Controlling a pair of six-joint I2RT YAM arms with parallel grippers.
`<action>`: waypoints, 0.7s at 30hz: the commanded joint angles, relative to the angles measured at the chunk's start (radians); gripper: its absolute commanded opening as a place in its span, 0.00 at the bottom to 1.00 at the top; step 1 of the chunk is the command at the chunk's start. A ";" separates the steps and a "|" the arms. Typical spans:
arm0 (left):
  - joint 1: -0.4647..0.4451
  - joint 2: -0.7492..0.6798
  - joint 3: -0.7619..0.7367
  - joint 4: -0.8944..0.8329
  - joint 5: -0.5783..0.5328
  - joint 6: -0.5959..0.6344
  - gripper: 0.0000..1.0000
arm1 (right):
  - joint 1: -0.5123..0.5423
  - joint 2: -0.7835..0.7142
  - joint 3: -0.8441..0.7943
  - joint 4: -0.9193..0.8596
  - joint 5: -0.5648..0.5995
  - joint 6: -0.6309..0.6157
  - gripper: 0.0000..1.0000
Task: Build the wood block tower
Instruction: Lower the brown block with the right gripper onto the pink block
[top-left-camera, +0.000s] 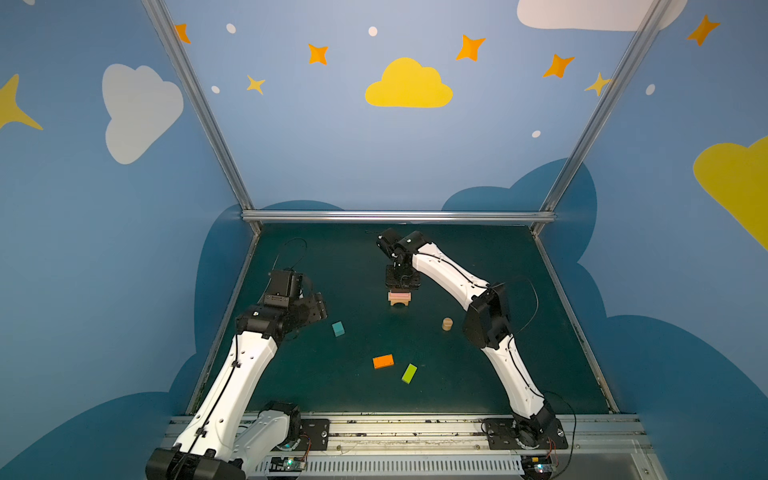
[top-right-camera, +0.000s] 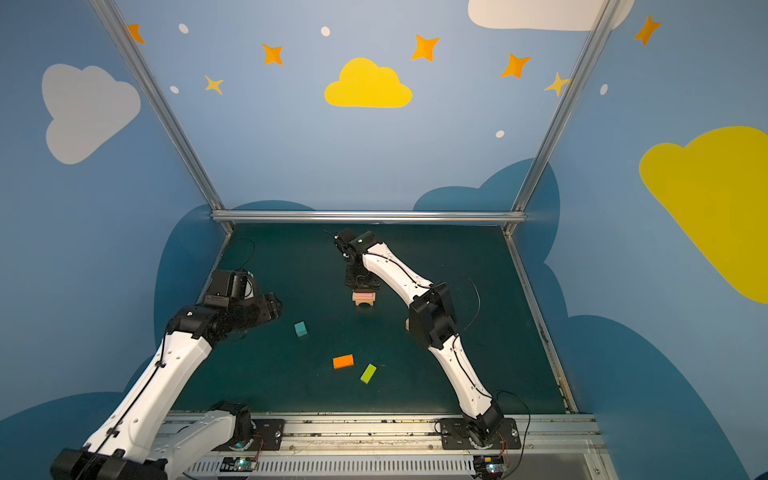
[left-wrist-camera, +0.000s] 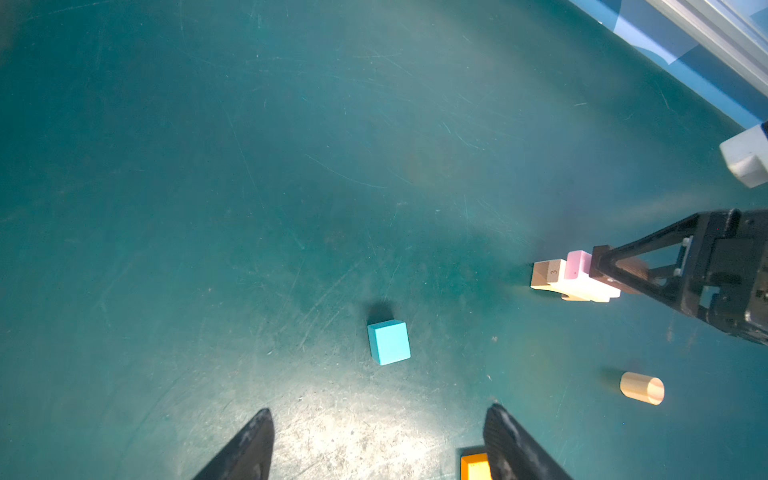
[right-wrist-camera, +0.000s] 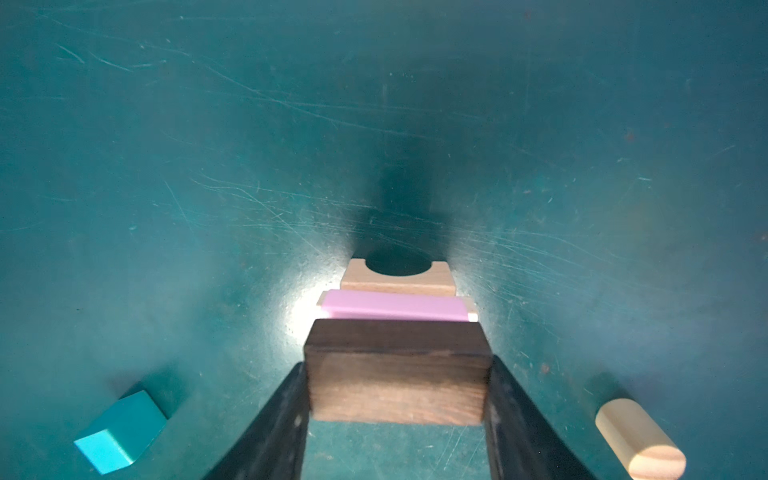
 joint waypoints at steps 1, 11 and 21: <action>0.004 -0.016 -0.013 0.011 0.006 0.001 0.79 | -0.002 0.026 0.031 -0.017 0.001 0.004 0.57; 0.004 -0.017 -0.015 0.012 0.008 0.000 0.79 | 0.001 0.032 0.036 -0.010 -0.007 0.004 0.58; 0.005 -0.019 -0.016 0.012 0.009 0.002 0.79 | 0.000 0.036 0.040 -0.010 -0.010 0.003 0.59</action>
